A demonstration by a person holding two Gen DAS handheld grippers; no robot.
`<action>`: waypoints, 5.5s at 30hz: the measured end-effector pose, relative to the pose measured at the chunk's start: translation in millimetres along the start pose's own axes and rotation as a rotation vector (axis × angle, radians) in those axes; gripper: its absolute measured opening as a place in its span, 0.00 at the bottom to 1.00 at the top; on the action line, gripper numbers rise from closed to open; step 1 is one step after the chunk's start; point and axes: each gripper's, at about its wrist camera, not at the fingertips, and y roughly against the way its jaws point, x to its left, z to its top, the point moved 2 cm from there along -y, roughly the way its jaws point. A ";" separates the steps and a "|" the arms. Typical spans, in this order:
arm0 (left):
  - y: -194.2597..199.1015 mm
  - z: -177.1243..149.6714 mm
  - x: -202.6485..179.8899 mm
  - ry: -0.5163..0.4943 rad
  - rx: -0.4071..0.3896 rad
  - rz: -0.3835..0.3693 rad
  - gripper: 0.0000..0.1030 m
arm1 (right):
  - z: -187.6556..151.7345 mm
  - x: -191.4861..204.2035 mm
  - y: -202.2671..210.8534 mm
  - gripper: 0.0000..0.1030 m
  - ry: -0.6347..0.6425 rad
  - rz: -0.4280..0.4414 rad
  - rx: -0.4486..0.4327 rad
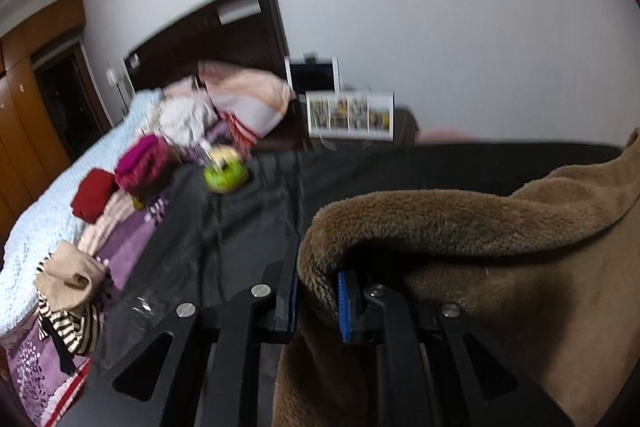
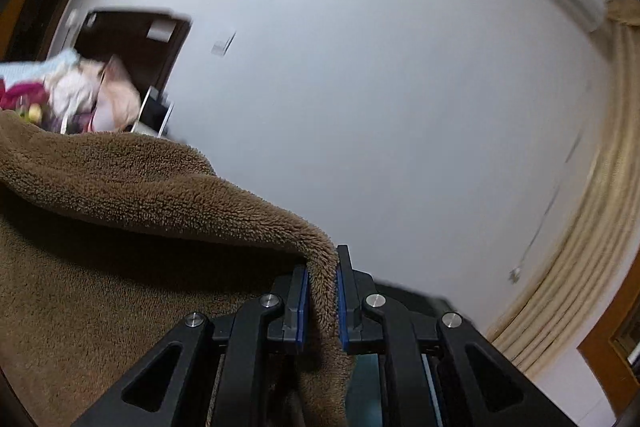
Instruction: Fold clothes
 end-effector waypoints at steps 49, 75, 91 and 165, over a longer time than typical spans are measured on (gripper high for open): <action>-5.7 -72.1 43.2 0.065 0.258 -0.139 0.76 | -35.7 91.5 -88.8 0.87 -0.075 0.539 0.469; 161.4 -243.7 22.0 0.021 0.330 -0.404 0.30 | -46.9 60.4 136.2 0.87 0.066 0.548 0.125; 170.8 -195.8 118.6 0.277 0.175 -0.209 0.10 | -103.6 73.8 126.8 0.88 0.053 0.520 0.177; 232.7 -184.5 357.7 0.795 -0.105 -0.055 0.10 | -110.3 78.9 127.5 0.87 0.125 0.460 0.155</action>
